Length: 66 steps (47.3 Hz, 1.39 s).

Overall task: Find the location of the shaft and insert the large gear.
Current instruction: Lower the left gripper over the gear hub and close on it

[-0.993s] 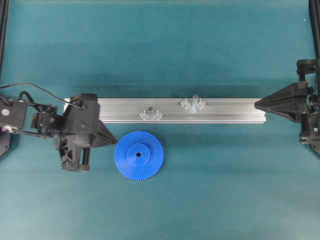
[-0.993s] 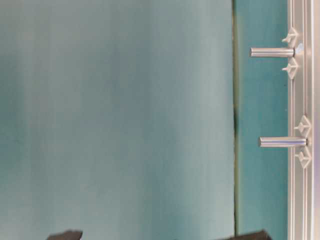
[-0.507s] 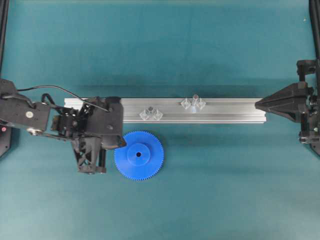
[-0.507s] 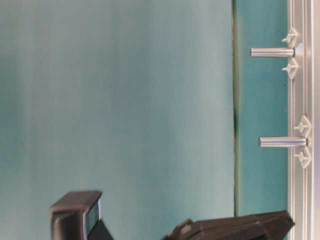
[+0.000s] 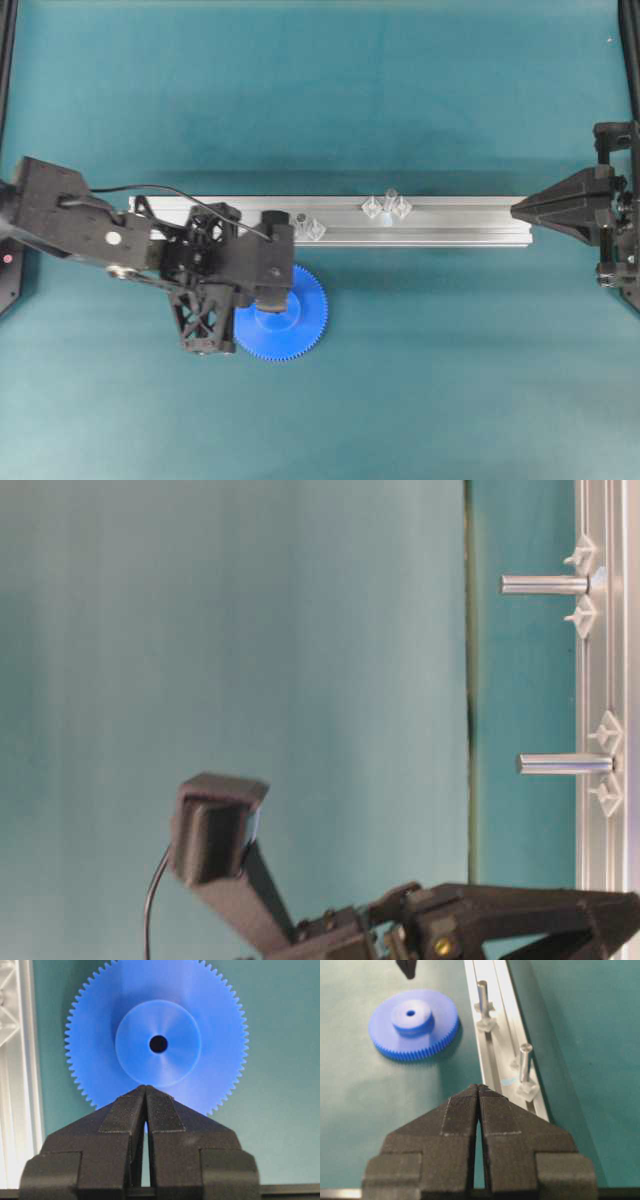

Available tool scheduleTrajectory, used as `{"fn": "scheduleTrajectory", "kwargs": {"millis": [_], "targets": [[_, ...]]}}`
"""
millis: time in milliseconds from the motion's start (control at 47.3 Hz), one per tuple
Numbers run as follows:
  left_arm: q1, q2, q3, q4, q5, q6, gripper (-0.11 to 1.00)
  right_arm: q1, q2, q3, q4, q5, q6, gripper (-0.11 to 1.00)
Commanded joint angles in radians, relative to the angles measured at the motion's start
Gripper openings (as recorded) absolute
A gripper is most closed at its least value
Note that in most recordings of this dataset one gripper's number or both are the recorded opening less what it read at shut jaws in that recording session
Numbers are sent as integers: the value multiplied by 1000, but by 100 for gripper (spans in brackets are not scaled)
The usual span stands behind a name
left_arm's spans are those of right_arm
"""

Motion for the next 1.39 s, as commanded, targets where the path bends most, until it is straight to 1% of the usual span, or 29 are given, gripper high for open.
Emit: {"fn": "scheduleTrajectory", "kwargs": {"millis": [0,254,528,718,1289,1373], "targets": [[-9,6,-49,2,9,3,1,-5,3,-9,2,-6,11,1],[-17,74,-114,2,44,8,1,-6,3,2,2,-6,18,1],[-37,130,-170,2,86,41,1,-8,2,8,2,-9,21,1],[-37,137,-176,9,110,41,1,-8,-5,8,2,-9,21,1],[-35,130,-189,9,103,44,1,-8,-28,12,0,-6,23,1],[-32,129,-189,9,103,44,4,-8,-28,14,2,-5,23,1]]}}
